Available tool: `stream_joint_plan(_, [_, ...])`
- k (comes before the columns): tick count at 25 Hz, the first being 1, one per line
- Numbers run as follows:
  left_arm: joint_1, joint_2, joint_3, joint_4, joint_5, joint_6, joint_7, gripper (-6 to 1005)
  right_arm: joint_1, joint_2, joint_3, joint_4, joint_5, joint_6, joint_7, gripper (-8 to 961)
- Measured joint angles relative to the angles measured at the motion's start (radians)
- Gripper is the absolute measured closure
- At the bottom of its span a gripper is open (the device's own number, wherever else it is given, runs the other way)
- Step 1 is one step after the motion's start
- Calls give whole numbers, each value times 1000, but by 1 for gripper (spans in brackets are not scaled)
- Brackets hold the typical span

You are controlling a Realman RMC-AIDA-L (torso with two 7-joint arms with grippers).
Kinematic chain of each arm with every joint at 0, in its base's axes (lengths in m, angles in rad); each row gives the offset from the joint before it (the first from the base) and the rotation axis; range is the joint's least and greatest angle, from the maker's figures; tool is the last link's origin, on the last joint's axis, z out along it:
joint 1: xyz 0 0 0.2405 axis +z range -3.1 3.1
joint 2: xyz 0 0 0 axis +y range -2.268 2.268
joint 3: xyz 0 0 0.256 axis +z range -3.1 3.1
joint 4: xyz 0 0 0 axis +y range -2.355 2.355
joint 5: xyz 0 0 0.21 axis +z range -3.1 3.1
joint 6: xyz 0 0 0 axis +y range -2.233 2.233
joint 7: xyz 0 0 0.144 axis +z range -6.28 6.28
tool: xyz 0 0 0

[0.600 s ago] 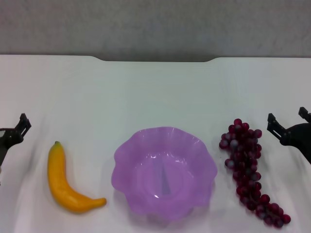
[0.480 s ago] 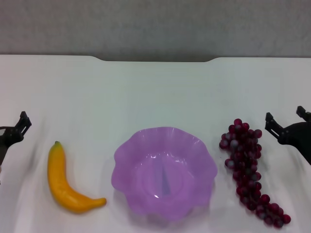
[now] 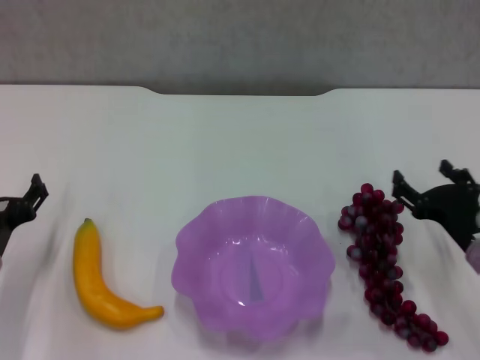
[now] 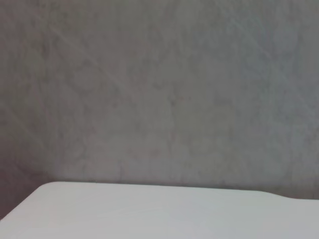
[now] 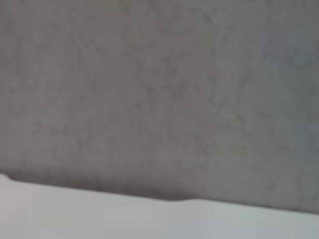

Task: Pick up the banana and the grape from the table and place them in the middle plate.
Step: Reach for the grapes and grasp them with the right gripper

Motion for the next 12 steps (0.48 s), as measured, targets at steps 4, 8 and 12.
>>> stream_joint_plan(4, [6, 2, 1, 7, -4, -10, -3, 98, 19, -20, 10, 80, -3, 116, -7, 57])
stream_joint_plan(8, [6, 5, -4, 9, -6, -28, 2, 98, 2, -113, 45, 281, -4, 307, -9, 57])
stream_joint_plan(12, [5, 7, -6, 12, -7, -34, 3, 98, -39, -179, 140, 458, -48, 526, -12, 58])
